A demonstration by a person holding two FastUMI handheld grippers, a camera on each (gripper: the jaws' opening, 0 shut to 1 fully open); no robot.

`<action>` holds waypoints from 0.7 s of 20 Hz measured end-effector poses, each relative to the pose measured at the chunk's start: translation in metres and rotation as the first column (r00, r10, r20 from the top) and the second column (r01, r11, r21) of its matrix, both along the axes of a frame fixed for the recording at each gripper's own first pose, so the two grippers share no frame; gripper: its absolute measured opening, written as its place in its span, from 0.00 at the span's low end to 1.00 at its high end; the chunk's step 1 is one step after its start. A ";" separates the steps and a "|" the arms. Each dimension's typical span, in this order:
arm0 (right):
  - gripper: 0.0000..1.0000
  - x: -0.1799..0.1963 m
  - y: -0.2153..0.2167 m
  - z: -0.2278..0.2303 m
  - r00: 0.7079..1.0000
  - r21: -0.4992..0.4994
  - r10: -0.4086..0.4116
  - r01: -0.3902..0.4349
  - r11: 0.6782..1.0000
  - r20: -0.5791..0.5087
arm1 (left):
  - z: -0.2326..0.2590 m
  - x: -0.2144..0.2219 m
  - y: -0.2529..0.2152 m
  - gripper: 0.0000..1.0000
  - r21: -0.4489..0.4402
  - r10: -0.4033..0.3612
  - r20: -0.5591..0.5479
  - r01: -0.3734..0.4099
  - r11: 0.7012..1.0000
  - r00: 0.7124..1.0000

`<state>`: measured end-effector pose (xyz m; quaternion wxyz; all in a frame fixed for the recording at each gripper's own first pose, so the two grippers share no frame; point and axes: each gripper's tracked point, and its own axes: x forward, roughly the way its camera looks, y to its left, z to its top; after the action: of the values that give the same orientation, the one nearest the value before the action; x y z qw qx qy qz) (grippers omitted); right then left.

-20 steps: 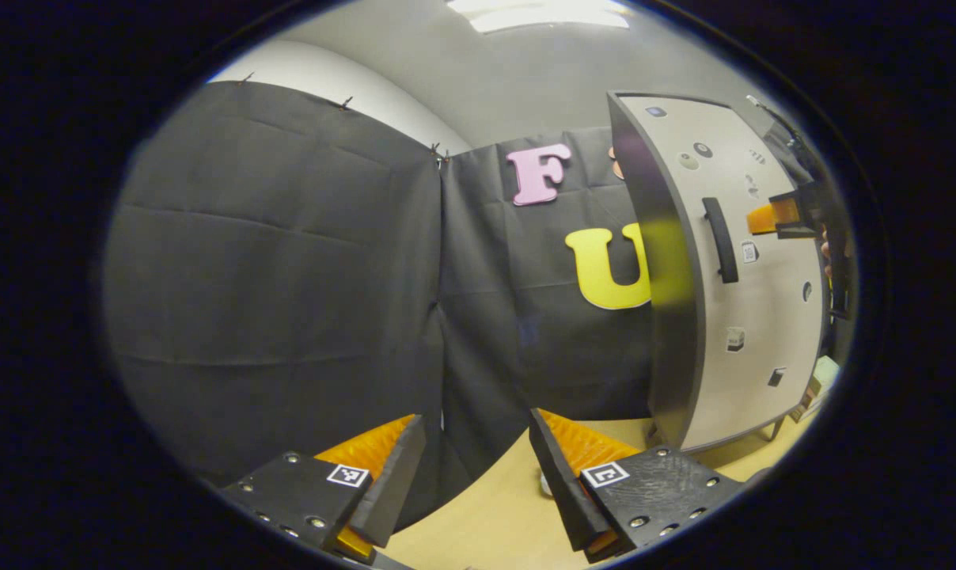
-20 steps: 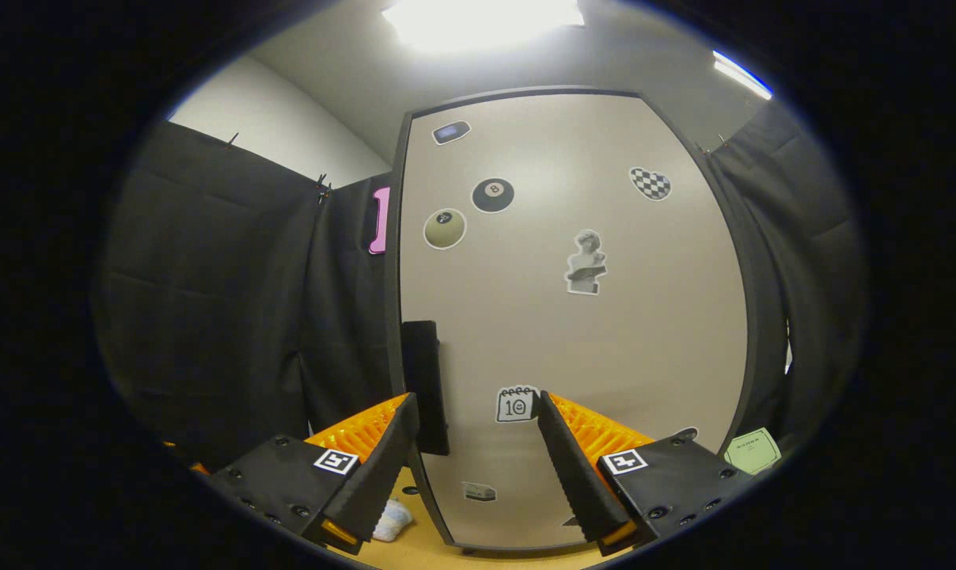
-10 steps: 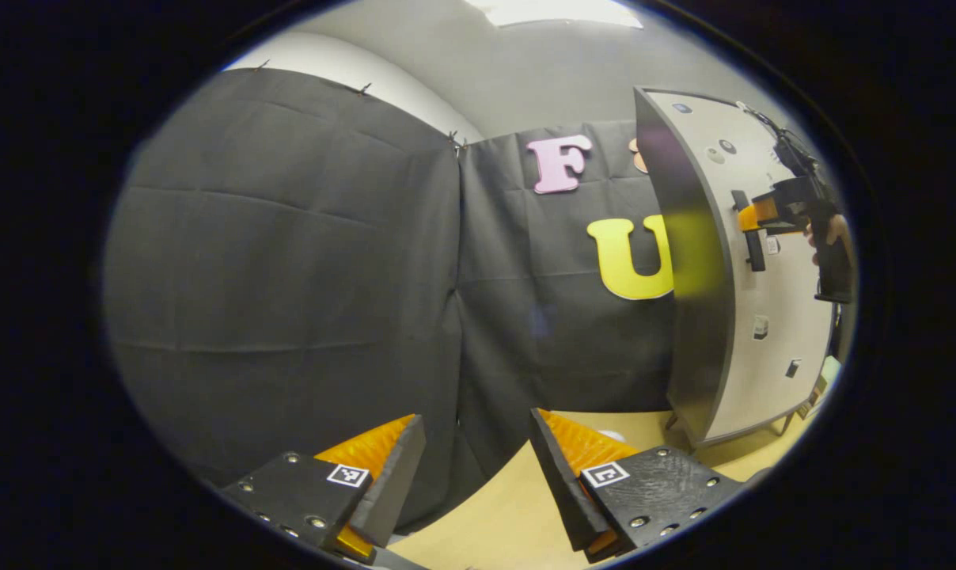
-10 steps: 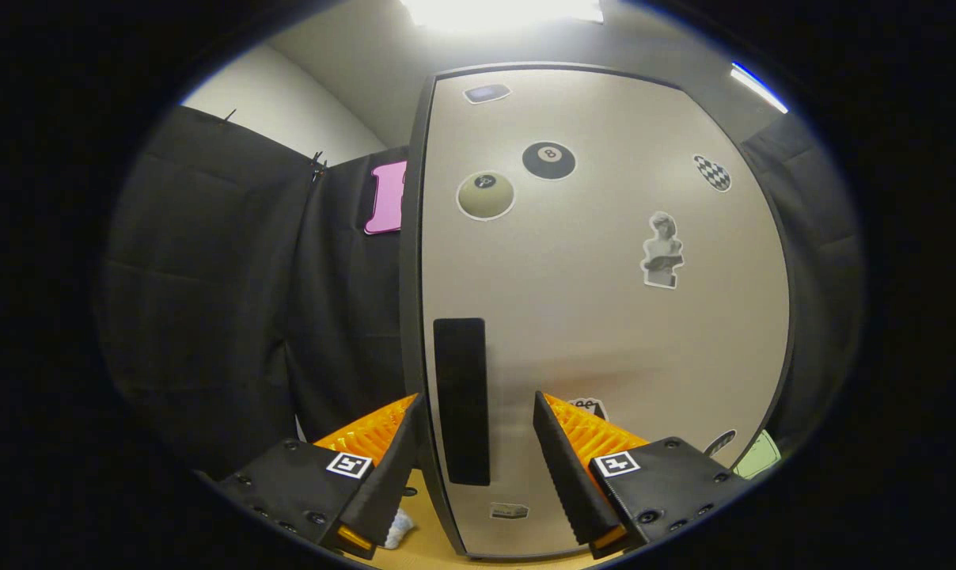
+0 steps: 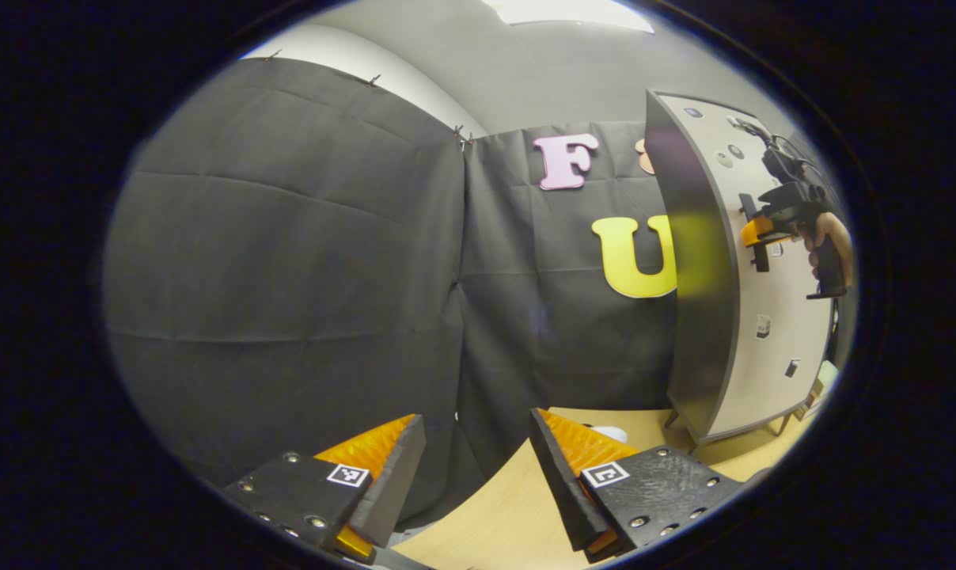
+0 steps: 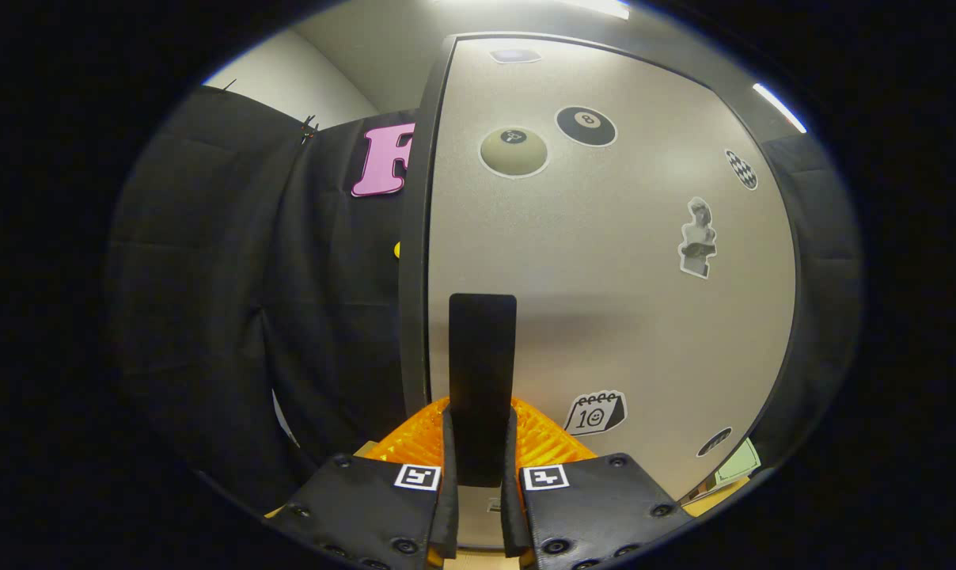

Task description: Open the cabinet door with the right hand, grasp the bottle in the cabinet with the left hand and place it on the coaster, then close the cabinet door with the right hand.

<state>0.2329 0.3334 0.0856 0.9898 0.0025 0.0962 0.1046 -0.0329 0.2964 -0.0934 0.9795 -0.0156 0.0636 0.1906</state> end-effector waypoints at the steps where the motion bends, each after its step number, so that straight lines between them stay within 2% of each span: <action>1: 0.24 -0.003 -0.001 0.000 1.000 0.012 0.014 -0.014 1.000 -0.022 | 0.000 0.003 -0.001 0.80 -0.002 -0.008 0.000 0.008 1.000 1.000; 2: 0.14 -0.004 0.000 0.000 0.999 0.037 0.031 -0.030 0.999 -0.027 | 0.002 0.004 -0.002 0.80 -0.003 -0.017 0.004 0.017 1.000 1.000; 3: 0.17 -0.005 0.000 -0.001 0.998 0.044 0.053 -0.051 0.998 -0.038 | 0.002 0.007 -0.003 0.80 -0.003 -0.027 0.008 0.027 1.000 1.000; 7: 0.17 -0.016 -0.003 0.001 0.994 0.060 0.104 -0.102 0.993 -0.035 | 0.006 0.021 -0.015 0.80 0.004 -0.077 0.020 0.077 0.997 0.997; 8: 0.16 -0.018 -0.005 0.001 0.992 0.074 0.120 -0.117 0.990 -0.044 | 0.009 0.022 -0.019 0.84 0.006 -0.090 0.025 0.090 0.996 0.996; 9: 0.13 -0.020 -0.007 0.001 0.989 0.084 0.138 -0.133 0.988 -0.053 | 0.012 0.019 -0.025 0.82 0.008 -0.104 0.031 0.104 0.995 0.994; 11: 0.17 -0.026 -0.011 0.001 0.984 0.093 0.165 -0.158 0.983 -0.067 | 0.011 0.025 -0.035 0.82 0.005 -0.137 0.035 0.137 0.991 0.990; 14: 0.16 -0.030 -0.015 0.001 0.977 0.101 0.201 -0.194 0.976 -0.073 | 0.020 0.037 -0.062 0.82 0.012 -0.198 0.045 0.198 0.980 0.979</action>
<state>0.2032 0.3180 0.0866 0.9685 0.0434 0.1319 0.2067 0.0044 0.2343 -0.0732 0.9948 -0.0100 0.0416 0.0922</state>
